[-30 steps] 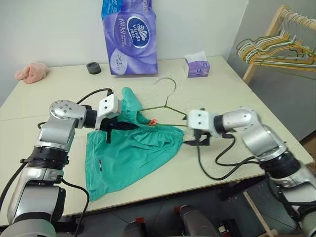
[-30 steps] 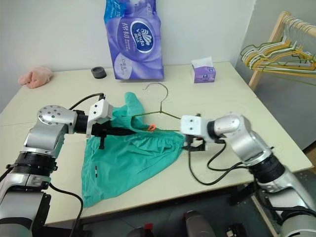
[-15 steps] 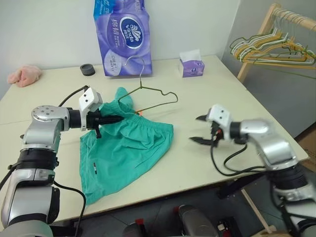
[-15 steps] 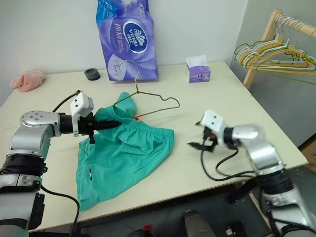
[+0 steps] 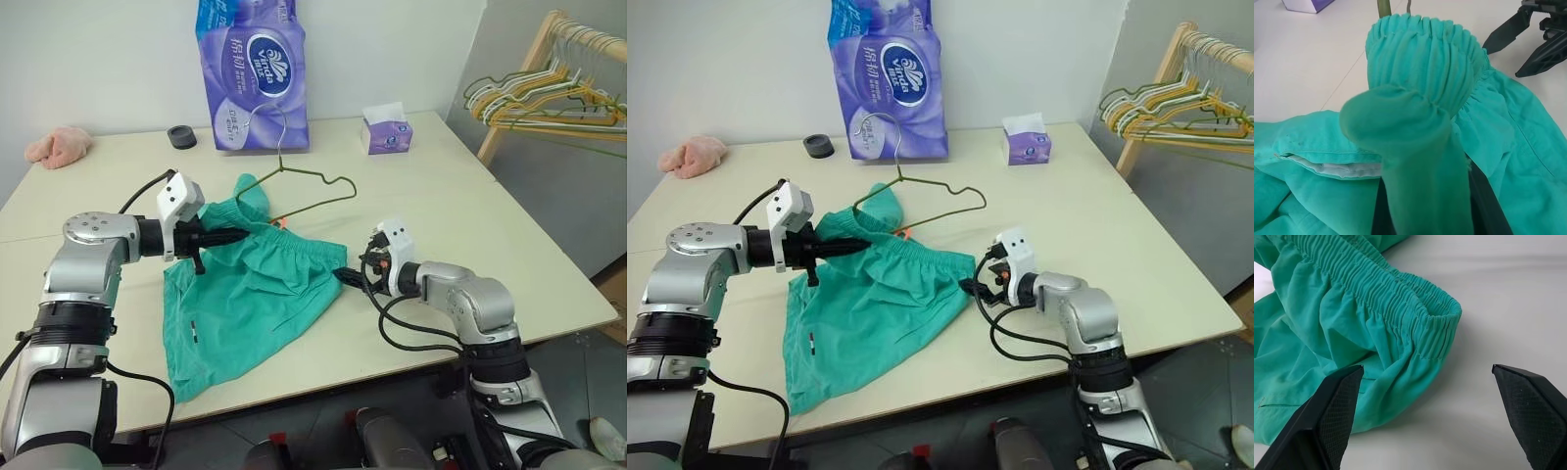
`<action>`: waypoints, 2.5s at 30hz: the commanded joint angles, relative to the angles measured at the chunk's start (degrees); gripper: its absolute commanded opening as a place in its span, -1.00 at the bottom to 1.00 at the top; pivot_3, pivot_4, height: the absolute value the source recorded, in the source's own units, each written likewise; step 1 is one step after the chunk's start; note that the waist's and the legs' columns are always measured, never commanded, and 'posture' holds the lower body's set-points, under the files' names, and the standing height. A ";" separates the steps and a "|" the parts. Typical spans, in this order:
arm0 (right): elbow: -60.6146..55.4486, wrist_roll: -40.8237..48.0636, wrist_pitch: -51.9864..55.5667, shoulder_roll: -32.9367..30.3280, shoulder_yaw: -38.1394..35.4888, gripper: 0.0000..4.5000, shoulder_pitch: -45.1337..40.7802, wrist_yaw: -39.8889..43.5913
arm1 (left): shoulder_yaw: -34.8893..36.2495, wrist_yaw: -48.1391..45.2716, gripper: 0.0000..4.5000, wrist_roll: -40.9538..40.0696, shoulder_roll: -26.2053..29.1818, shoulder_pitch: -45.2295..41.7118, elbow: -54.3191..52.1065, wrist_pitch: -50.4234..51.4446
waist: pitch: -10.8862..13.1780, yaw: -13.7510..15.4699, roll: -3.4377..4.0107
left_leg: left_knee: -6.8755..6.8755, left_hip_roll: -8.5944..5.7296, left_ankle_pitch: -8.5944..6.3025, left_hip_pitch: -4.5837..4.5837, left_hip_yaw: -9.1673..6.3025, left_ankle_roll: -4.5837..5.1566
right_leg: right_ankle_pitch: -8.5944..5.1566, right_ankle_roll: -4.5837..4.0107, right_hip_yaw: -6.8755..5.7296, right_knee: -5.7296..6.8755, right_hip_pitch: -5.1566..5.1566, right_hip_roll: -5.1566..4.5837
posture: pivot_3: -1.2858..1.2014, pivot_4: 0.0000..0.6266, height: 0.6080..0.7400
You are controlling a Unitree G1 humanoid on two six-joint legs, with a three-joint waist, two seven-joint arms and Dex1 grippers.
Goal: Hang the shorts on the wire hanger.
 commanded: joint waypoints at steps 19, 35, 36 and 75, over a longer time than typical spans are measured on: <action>9.84 -9.45 -22.87 0.73 8.75 0.35 -3.20 -7.03 | 4.40 3.69 -1.00 -4.04 -0.20 -0.25 -4.85 2.23 | -0.01 -0.51 0.00 | -0.02 0.00 0.00 -0.02 -0.05 0.00 | 0.00 0.00 -0.02 -0.01 0.00 0.00 | -0.12 -0.82 1.00; 8.58 -9.53 -35.06 -3.78 6.18 -1.00 -2.52 -4.21 | 6.37 6.19 -1.00 -7.92 -0.02 1.47 -9.69 6.56 | -0.01 -0.68 -0.01 | -0.03 0.03 0.00 -0.01 -0.06 0.00 | 0.00 0.00 -0.01 0.00 0.00 0.00 | -0.12 -0.82 1.00; 8.01 -10.15 -36.02 -4.37 6.57 -1.00 -2.17 -3.75 | 6.54 5.76 -1.00 -8.71 0.20 1.75 -10.36 7.70 | -0.01 -0.68 -0.01 | -0.03 0.03 0.00 -0.01 -0.05 0.00 | 0.00 0.00 0.00 0.00 0.00 0.00 | -0.12 -0.82 1.00; 7.25 -10.73 -37.88 -18.59 0.33 -1.00 2.12 -1.26 | 3.05 -6.04 -1.00 -13.58 10.72 9.55 -18.39 13.83 | -0.01 -0.52 0.00 | -0.06 0.03 0.00 0.03 0.03 0.00 | -0.02 0.01 0.10 -0.06 0.01 0.10 | -0.13 -0.79 1.00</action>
